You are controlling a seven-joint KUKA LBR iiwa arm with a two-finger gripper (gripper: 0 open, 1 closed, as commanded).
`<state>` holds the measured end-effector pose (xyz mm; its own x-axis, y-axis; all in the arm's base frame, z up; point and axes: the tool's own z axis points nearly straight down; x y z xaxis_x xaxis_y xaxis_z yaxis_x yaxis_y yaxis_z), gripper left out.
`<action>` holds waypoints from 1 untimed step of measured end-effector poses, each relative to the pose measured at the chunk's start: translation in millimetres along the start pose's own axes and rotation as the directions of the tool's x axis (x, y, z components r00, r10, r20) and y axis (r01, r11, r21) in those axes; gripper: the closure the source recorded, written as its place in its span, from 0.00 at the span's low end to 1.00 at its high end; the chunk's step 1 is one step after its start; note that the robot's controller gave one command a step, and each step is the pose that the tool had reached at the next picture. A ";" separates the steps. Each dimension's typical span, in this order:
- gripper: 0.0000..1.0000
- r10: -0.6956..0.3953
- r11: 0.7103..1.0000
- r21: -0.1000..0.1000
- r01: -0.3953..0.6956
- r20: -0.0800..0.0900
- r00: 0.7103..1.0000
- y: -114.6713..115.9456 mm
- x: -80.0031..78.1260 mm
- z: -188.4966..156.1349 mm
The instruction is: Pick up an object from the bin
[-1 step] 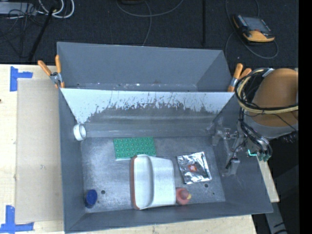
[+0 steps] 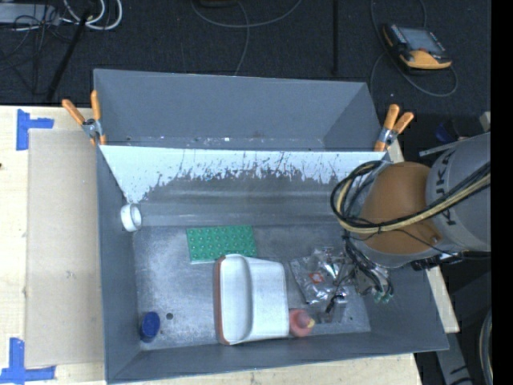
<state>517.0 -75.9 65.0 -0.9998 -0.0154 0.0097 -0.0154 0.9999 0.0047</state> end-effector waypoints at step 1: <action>1.00 -0.001 1.000 0.005 0.001 0.011 1.000 -2.8 -3.6 -5.1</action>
Offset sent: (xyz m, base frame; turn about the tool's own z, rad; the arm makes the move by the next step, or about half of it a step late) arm 0.0000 0.0000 0.0000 0.0000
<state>520.7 -78.7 70.0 -0.9999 -0.0162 -0.0016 -0.0162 0.9999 0.0001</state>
